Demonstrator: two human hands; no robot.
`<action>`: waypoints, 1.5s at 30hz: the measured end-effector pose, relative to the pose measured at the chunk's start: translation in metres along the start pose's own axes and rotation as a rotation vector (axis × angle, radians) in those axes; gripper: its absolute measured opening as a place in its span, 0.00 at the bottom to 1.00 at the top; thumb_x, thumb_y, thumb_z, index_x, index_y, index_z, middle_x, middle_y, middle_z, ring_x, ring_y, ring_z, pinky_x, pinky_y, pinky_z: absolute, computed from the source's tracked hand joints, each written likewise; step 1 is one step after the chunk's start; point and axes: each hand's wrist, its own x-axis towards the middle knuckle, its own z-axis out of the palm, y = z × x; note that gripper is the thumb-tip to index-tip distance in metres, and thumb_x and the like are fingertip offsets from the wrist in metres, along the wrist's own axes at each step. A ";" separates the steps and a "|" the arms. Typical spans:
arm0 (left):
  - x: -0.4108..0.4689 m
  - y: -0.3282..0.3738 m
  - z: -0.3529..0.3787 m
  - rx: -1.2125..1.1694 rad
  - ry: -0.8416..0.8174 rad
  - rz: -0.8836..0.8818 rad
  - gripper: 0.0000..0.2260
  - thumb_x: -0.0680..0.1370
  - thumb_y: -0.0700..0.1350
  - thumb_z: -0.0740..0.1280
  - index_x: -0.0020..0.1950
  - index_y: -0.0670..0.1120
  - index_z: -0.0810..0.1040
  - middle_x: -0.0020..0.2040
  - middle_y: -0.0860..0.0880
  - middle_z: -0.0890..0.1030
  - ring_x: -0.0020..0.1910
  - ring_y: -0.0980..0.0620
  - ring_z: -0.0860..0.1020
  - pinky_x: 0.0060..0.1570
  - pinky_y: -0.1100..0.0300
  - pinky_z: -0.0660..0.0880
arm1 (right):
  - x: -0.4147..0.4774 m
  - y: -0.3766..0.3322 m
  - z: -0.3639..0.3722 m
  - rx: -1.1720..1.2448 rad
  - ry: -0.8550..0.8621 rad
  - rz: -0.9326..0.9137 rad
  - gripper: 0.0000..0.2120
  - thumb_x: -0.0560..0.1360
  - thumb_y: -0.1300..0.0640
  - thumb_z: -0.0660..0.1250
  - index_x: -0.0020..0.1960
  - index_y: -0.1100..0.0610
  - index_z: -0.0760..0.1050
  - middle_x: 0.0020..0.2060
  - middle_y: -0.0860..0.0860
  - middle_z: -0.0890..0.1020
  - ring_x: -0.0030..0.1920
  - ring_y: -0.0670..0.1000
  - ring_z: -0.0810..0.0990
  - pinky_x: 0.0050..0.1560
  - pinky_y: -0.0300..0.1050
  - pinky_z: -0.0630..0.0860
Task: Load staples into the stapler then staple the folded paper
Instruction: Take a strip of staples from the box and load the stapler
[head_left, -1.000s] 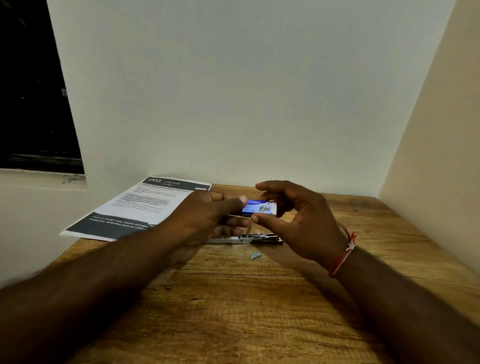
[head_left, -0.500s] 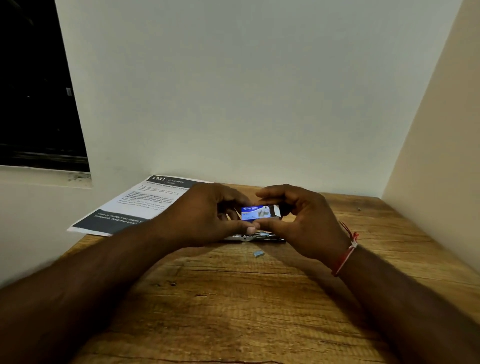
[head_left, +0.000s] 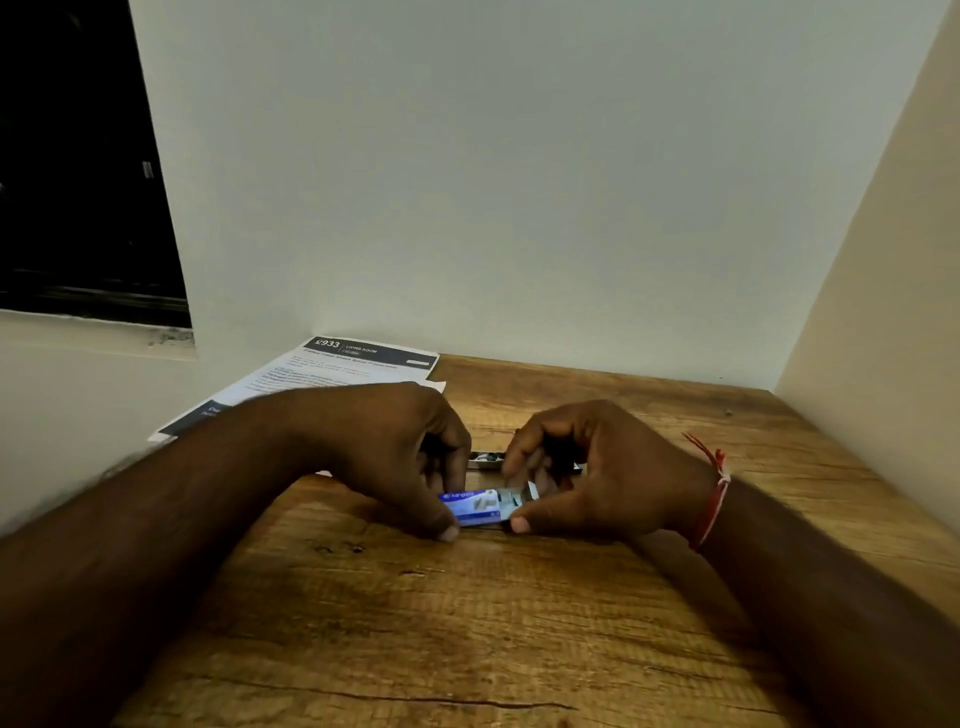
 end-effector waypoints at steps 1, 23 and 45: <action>0.000 0.001 0.000 0.002 -0.031 -0.011 0.14 0.72 0.57 0.87 0.51 0.53 0.90 0.36 0.66 0.84 0.35 0.67 0.80 0.34 0.73 0.70 | 0.000 -0.002 0.001 -0.017 -0.034 0.011 0.17 0.68 0.55 0.88 0.54 0.51 0.88 0.46 0.47 0.89 0.42 0.47 0.86 0.42 0.44 0.83; -0.005 0.008 -0.005 -0.013 -0.128 -0.047 0.13 0.72 0.56 0.87 0.49 0.53 0.88 0.37 0.65 0.85 0.36 0.68 0.80 0.33 0.74 0.70 | -0.002 -0.009 0.006 -0.150 -0.162 -0.050 0.02 0.77 0.53 0.80 0.50 0.48 0.91 0.45 0.47 0.89 0.43 0.50 0.86 0.43 0.54 0.84; -0.004 0.014 0.003 -0.163 0.416 0.293 0.17 0.72 0.52 0.87 0.58 0.57 0.89 0.48 0.65 0.88 0.40 0.56 0.86 0.46 0.49 0.87 | -0.002 -0.003 -0.003 0.129 -0.059 0.101 0.05 0.85 0.58 0.70 0.54 0.57 0.84 0.43 0.52 0.87 0.40 0.48 0.83 0.43 0.45 0.80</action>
